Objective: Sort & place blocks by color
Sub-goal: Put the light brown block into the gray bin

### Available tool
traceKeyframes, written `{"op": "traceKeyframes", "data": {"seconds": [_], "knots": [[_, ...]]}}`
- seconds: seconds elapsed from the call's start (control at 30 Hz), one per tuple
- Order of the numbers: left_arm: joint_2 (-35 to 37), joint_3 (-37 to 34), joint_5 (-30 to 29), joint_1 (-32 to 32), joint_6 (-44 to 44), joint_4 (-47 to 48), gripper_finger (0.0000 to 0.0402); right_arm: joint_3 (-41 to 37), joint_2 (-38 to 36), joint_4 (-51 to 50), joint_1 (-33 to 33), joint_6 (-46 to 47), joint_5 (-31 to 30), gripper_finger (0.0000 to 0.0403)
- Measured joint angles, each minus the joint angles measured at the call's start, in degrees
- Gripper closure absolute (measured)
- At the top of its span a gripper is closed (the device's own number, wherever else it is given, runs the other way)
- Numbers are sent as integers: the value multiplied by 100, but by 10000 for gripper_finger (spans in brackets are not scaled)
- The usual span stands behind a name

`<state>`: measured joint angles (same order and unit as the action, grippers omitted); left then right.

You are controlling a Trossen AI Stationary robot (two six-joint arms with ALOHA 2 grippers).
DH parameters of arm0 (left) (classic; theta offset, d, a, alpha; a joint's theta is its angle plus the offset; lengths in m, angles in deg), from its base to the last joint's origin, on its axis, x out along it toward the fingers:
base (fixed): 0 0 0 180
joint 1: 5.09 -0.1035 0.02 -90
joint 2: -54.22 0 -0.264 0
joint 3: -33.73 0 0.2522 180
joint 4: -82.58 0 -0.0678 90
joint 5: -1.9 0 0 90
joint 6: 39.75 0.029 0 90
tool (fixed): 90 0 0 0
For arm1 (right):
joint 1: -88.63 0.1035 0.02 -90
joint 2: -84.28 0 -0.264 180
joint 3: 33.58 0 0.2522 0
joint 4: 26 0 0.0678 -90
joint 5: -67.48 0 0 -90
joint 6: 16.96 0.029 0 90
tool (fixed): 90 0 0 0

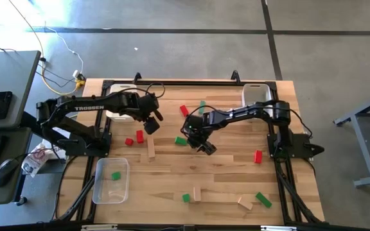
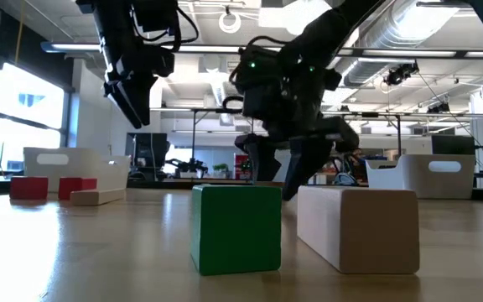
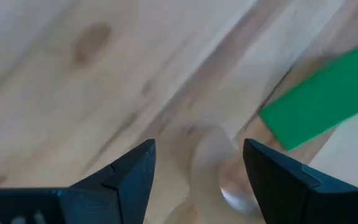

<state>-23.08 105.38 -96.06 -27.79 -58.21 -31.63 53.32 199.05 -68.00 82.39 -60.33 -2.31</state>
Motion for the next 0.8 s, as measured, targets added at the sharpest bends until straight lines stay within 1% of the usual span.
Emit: {"op": "traceKeyframes", "data": {"seconds": [0.1,0.17,0.23,0.4,0.47,0.63,0.8], "knots": [[0,0,-4,0,11,-2,185,-1,68,15,0,128,-196,185],[0,0,-12,0,29,0,185,1,71,16,9,184,-296,204],[0,0,-23,-2,91,-2,184,3,70,33,9,247,-333,230],[0,0,-43,-2,105,-4,183,7,70,17,4,483,-358,313],[0,0,-71,-2,108,-4,183,9,62,1,4,524,-359,337],[0,0,-179,-2,240,-4,183,17,57,-62,13,855,-614,341],[0,0,-187,-4,277,-19,184,-4,-94,-361,-15,1316,-811,347]]}}
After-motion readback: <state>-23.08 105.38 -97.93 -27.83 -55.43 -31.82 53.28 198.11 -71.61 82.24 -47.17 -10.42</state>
